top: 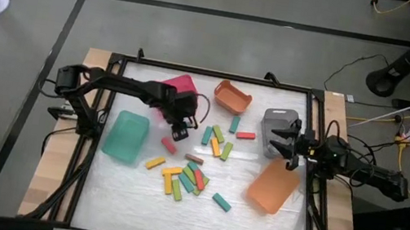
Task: Sort blocks
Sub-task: Put the blue block into the pink bin
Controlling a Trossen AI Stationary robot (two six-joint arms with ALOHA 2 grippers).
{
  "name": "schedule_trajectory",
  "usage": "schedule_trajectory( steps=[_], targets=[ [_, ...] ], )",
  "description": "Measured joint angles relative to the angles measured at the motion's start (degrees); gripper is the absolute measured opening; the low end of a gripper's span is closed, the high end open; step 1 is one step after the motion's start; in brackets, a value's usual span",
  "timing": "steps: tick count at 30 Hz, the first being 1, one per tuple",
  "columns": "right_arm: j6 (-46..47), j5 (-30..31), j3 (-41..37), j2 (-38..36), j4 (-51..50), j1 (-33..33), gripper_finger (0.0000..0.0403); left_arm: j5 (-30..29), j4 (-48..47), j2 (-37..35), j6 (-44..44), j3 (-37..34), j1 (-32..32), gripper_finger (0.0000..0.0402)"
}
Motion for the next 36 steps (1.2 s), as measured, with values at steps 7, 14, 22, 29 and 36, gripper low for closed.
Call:
schedule_trajectory(
  steps=[7,14,22,29,36],
  targets=[
    [-1.1,0.3,3.9,3.5,0.1,0.0,0.0202,-0.4,-0.3,0.0,8.3,7.5,4.3,0.009],
    [-1.1,4.8,8.5,12.2,0.2,0.0,0.0202,-8.2,-6.2,-0.1,13.2,10.5,11.5,0.0099],
    [-0.8,7.3,17.1,29.0,0.0,0.0,0.0202,-8.7,-13.7,-0.1,13.3,9.5,18.5,0.0101],
    [5.5,15.0,28.1,47.9,-2.6,0.0,0.0202,-8.7,-11.5,-0.1,18.0,6.2,19.8,0.0102],
    [16.3,18.6,42.3,65.0,-13.2,0.0,0.0202,-8.7,-9.2,-0.1,19.4,3.9,19.2,0.0102]
  ],
)
